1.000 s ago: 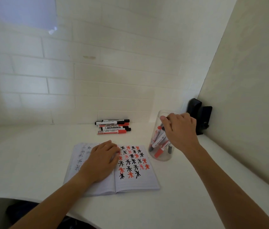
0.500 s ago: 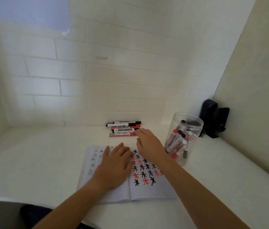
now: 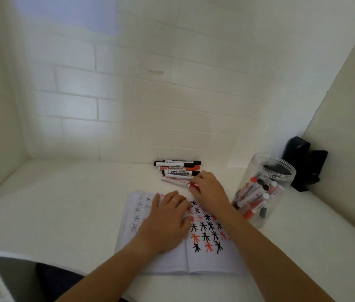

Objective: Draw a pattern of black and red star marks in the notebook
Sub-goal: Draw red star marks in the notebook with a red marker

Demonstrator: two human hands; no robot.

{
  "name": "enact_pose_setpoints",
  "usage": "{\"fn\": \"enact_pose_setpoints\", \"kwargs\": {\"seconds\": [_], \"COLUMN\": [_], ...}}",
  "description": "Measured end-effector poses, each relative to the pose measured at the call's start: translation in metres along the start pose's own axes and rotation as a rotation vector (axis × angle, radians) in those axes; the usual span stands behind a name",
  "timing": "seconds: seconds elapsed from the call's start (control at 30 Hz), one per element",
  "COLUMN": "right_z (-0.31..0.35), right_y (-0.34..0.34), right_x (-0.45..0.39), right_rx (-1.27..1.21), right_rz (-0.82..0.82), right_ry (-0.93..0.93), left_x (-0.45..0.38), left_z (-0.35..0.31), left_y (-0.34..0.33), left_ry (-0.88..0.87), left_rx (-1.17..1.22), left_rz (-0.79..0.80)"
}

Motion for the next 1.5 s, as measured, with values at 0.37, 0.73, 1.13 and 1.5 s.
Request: {"fn": "enact_pose_setpoints", "kwargs": {"seconds": [0.37,0.73,1.13,1.5], "right_z": [0.005,0.027,-0.006,0.047], "right_y": [0.048,0.065,0.092,0.066], "right_x": [0.091,0.132,0.132,0.136], "right_rx": [-0.519,-1.030,-0.607,0.005], "right_rz": [-0.018,0.123,0.160,-0.158], "right_ry": [-0.395,-0.281,-0.219,0.140], "left_x": [0.001,0.005,0.008,0.007], "left_z": [0.000,-0.019,-0.022,-0.027], "left_y": [0.004,0.019,0.026,0.019], "left_ry": [0.003,-0.288,-0.286,-0.351], "left_rx": [0.106,0.313,0.198,0.212], "left_rz": [-0.058,-0.119,-0.202,-0.146]}}
Point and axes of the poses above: each hand's wrist, its own x-axis away from the middle knuckle, its own y-axis out of the back of the hand, z = x × y, the point moved 6 cm from there along -x, towards the middle knuckle, and after that the axes turned 3 degrees about -z, right-handed, at the moved point
